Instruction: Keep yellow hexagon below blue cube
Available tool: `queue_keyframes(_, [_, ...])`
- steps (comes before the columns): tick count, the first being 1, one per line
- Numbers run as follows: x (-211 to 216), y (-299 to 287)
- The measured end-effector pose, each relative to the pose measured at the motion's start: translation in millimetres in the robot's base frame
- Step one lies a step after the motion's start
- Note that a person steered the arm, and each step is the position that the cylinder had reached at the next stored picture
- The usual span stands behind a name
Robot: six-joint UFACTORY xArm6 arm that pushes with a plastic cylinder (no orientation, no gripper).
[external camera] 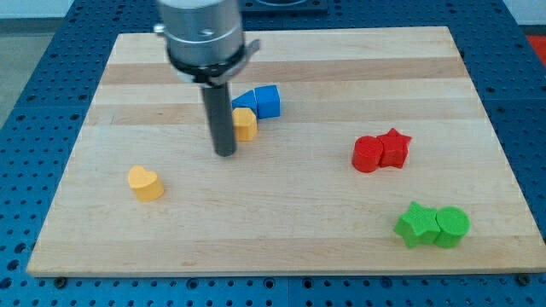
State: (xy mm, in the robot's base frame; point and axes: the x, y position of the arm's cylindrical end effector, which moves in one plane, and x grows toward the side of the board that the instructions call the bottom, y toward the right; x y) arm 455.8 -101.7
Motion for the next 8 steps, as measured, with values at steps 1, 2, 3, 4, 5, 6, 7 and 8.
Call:
queue_keyframes(1, [-5.2,-29.8])
queue_keyframes(2, [-10.4,-8.8])
queue_keyframes(3, [-11.4,22.0])
queue_keyframes(4, [-16.9,31.8])
queue_keyframes(5, [-16.3,7.8])
queue_keyframes(6, [-17.0,2.6])
queue_keyframes(7, [-23.1,34.2])
queue_keyframes(8, [-26.2,58.4])
